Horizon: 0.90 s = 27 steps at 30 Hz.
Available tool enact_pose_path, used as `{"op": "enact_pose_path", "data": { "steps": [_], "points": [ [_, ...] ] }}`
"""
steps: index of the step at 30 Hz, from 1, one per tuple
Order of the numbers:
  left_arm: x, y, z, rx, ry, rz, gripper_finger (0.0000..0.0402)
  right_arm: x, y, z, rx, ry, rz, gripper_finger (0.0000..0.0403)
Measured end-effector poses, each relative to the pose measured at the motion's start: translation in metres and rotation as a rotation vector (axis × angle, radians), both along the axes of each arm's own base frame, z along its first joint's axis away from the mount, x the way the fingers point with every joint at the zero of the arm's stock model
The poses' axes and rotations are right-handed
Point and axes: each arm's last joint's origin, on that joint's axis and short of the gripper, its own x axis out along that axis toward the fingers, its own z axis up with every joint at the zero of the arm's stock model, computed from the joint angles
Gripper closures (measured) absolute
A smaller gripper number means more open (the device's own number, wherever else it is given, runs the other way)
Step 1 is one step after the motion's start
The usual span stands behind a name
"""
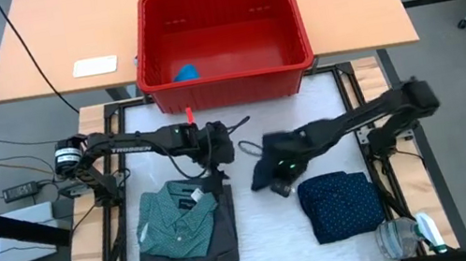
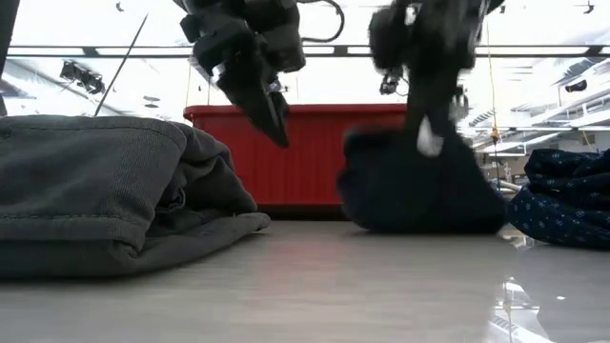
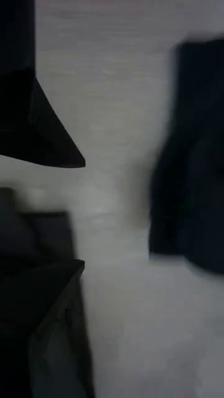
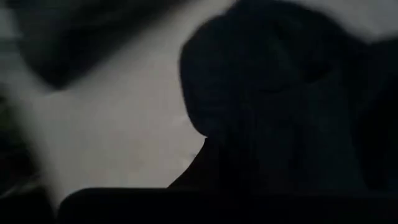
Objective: Fold laundry
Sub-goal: Fold the dark blue shorts
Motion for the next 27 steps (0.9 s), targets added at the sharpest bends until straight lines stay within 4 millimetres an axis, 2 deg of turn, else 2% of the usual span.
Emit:
{"op": "enact_pose_path", "data": {
  "steps": [5,10,14,18,22,27],
  "points": [
    [0.011,-0.012,0.008,-0.021,-0.161,-0.131,0.0146,-0.033,0.000,0.060,0.080,-0.264,0.193,0.0392],
    [0.021,-0.027,0.021,0.068,-0.347,-0.264,0.0146,-0.059,-0.012,0.095,0.052,-0.433,0.187,0.0392],
    [0.020,-0.034,0.038,0.182,-0.462,-0.281,0.0146,-0.073,-0.018,0.109,0.054,-0.494,0.170,0.0393],
    [0.012,-0.031,0.059,0.304,-0.552,-0.268,0.0146,-0.083,-0.023,0.118,0.062,-0.547,0.171,0.0393],
    [0.010,-0.029,0.079,0.330,-0.680,-0.246,0.0146,-0.085,-0.030,0.124,0.093,-0.589,0.177,0.0393],
    [0.012,-0.032,0.085,0.301,-0.758,-0.273,0.0146,-0.082,-0.040,0.129,0.094,-0.649,0.151,0.0393]
  ]
}}
